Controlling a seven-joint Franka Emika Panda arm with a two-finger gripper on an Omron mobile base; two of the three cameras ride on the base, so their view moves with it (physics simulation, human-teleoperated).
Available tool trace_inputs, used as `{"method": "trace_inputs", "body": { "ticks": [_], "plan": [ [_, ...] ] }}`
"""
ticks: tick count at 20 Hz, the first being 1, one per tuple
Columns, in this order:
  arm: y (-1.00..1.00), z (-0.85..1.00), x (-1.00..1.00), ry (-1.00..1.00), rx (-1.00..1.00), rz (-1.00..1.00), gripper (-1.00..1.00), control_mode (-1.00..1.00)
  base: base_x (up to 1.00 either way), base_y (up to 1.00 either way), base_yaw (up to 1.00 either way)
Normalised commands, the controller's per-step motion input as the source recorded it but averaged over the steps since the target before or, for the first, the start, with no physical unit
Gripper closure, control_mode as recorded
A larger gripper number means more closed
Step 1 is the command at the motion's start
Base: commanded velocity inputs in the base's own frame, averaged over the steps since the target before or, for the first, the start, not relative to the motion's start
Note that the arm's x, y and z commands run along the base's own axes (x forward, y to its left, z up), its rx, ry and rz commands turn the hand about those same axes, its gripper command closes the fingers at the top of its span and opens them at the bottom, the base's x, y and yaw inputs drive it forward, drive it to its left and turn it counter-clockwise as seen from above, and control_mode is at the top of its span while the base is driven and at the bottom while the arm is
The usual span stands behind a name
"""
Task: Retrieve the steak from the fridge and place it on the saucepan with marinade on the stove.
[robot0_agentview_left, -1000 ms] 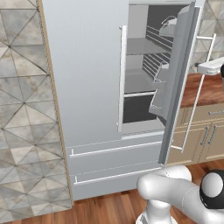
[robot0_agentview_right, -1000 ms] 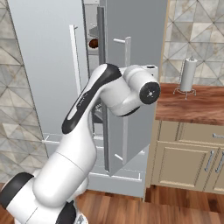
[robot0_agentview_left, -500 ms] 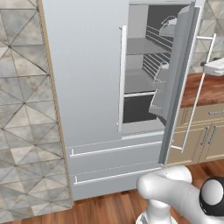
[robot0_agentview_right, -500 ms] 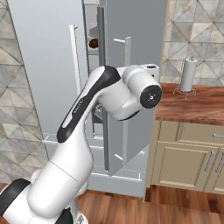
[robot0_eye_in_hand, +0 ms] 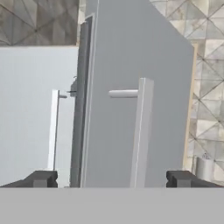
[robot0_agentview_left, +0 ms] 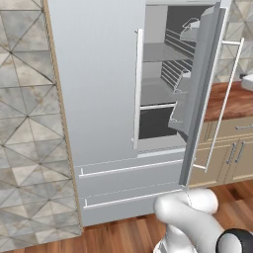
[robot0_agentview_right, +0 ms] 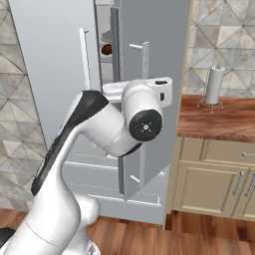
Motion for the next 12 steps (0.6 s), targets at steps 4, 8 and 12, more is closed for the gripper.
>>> {"method": "trace_inputs", "body": {
  "ticks": [4,8,12],
  "plan": [
    [0.88,0.00,-1.00,0.00,0.00,-0.52,-1.00,-1.00,0.00,0.00,0.00],
    [0.92,0.03,-0.74,0.00,0.00,-0.52,-1.00,-1.00,0.00,0.00,0.00],
    [0.93,0.00,-0.51,0.00,0.00,-0.54,-1.00,-1.00,0.00,0.00,0.00]
  ]
}}
